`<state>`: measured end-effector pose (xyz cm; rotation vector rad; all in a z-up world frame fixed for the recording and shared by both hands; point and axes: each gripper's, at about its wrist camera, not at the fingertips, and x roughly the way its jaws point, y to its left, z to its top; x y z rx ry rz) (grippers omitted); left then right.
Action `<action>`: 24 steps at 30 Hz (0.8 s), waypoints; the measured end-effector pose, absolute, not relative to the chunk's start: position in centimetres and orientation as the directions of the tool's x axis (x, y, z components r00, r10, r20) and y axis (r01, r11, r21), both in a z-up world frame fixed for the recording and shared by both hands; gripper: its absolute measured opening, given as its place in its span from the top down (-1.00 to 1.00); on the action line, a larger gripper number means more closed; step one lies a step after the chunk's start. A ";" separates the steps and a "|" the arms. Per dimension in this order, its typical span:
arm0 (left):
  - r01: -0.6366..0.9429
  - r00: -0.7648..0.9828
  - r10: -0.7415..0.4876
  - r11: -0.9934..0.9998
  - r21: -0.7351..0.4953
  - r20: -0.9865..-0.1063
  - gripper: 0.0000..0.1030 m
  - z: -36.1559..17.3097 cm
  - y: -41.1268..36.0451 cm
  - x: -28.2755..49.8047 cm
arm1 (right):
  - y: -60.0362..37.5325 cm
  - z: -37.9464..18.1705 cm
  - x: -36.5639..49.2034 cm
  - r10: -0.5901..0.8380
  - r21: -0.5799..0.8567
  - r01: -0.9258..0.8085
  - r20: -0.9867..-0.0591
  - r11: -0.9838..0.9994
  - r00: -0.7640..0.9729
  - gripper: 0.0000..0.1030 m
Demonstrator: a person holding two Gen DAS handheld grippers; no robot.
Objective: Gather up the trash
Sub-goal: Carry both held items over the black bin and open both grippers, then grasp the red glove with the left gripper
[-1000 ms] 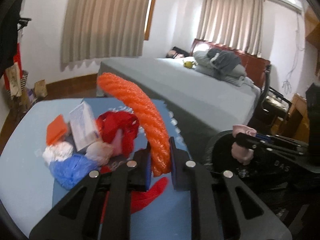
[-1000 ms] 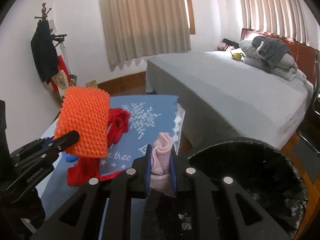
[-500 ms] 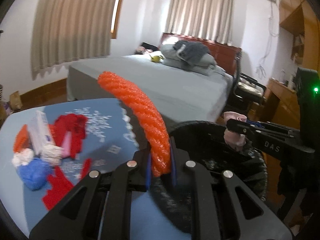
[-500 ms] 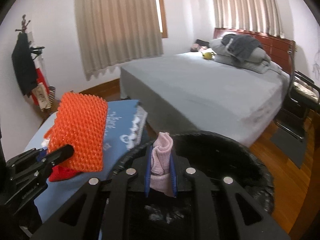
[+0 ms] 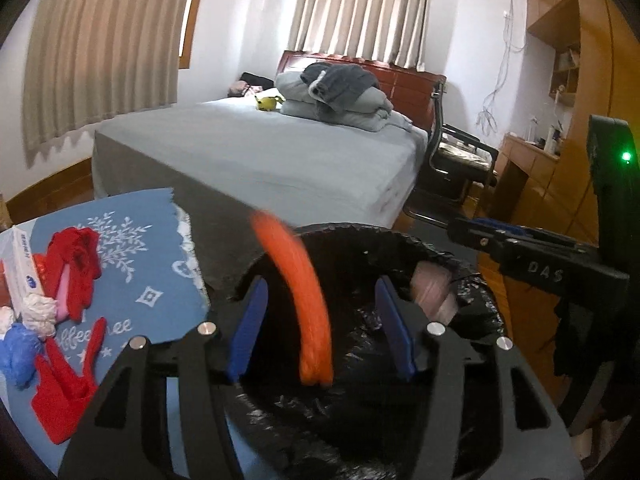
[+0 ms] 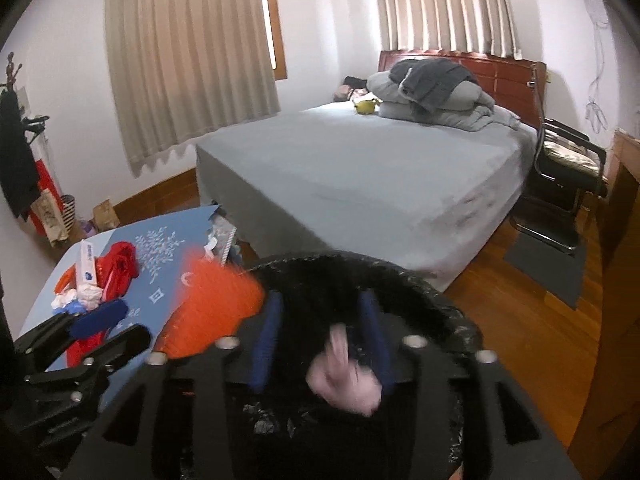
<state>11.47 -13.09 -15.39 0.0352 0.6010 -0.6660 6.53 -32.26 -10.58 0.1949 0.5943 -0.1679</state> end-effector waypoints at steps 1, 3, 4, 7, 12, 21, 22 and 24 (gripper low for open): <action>0.577 0.635 -0.556 0.803 -0.149 -0.535 -0.12 -15.4 -12.6 11.4 | -32.2 -10.5 6.5 -0.102 0.136 0.214 -0.565 0.967 0.819 -0.08; 0.547 0.664 -0.526 0.826 -0.135 -0.531 -0.24 -15.1 -11.2 11.3 | -32.0 -10.4 6.6 -0.101 0.136 0.211 -0.559 0.968 0.823 -0.40; 0.524 0.683 -0.504 0.842 -0.126 -0.528 -0.31 -15.0 -10.3 11.3 | -31.7 -10.4 6.7 -0.102 0.132 0.209 -0.555 0.969 0.826 -0.61; 0.449 0.736 -0.427 0.889 -0.094 -0.526 -0.43 -14.9 -7.5 11.2 | -30.3 -10.4 6.8 -0.076 0.132 0.173 -0.542 0.976 0.837 -0.76; 0.303 0.787 -0.287 0.951 -0.063 -0.546 -0.43 -15.1 -2.3 11.5 | -26.3 -10.2 8.3 0.013 0.141 0.073 -0.531 0.987 0.847 -0.80; 0.119 0.775 -0.121 0.992 -0.044 -0.620 -0.43 -17.8 3.4 13.1 | -19.5 -11.9 10.9 0.121 0.139 -0.055 -0.523 0.989 0.844 -0.80; 0.114 0.769 -0.118 0.992 -0.047 -0.628 -0.43 -18.3 3.6 13.3 | -18.9 -12.1 11.1 0.129 0.139 -0.065 -0.526 0.988 0.840 -0.80; 0.102 0.760 -0.106 0.994 -0.043 -0.641 -0.43 -19.2 3.9 13.4 | -18.1 -12.6 11.5 0.147 0.143 -0.083 -0.532 0.986 0.834 -0.80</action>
